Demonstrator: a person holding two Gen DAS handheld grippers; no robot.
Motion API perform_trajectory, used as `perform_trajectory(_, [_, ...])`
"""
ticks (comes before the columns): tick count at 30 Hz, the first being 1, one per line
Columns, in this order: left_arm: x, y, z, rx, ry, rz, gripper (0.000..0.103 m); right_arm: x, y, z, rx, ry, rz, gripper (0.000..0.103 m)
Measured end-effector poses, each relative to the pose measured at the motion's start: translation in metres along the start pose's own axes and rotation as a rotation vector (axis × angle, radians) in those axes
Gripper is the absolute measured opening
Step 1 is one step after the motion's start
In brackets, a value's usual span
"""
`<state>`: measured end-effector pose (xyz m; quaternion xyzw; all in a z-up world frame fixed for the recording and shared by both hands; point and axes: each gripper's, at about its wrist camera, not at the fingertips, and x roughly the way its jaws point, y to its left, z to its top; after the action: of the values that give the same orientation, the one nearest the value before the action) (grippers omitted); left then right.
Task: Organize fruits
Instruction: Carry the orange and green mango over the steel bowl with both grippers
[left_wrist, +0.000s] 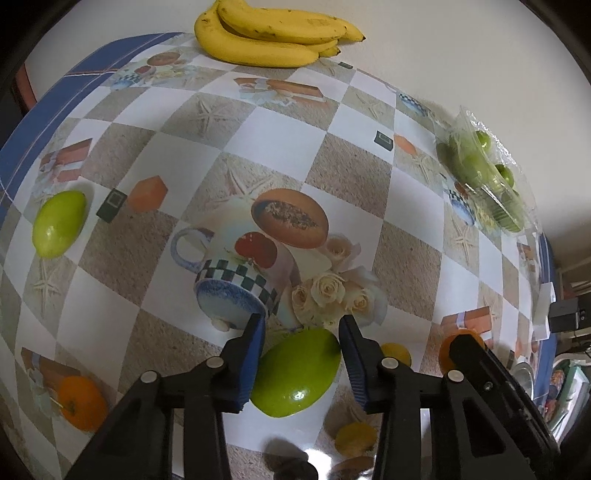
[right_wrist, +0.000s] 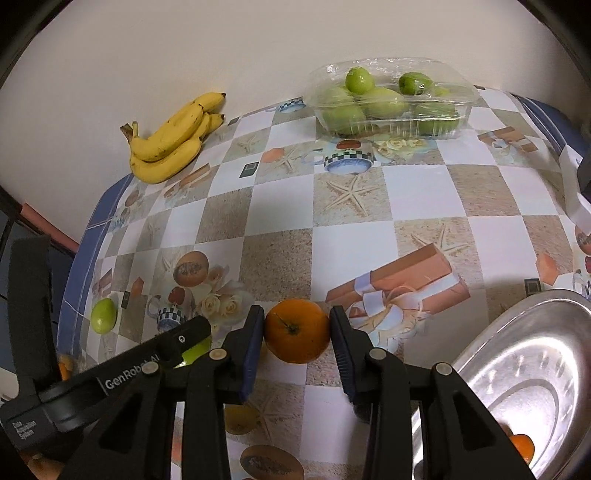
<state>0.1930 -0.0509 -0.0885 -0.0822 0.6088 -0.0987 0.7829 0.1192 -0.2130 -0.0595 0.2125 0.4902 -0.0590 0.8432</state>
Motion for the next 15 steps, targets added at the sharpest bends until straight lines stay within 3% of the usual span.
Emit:
perform_trajectory(7, [0.0, -0.002, -0.002, -0.008, 0.017, -0.001, 0.047, -0.007, -0.003, 0.0, 0.01, -0.005, 0.009, 0.038])
perform_trajectory(11, [-0.002, -0.001, -0.007, -0.01, 0.028, 0.007, 0.057, -0.009, -0.003, 0.0, 0.016, -0.006, 0.018, 0.038])
perform_trajectory(15, [-0.002, 0.0, -0.009, -0.016, 0.033, 0.011, 0.057, -0.013, -0.004, 0.0, 0.021, -0.008, 0.027, 0.038])
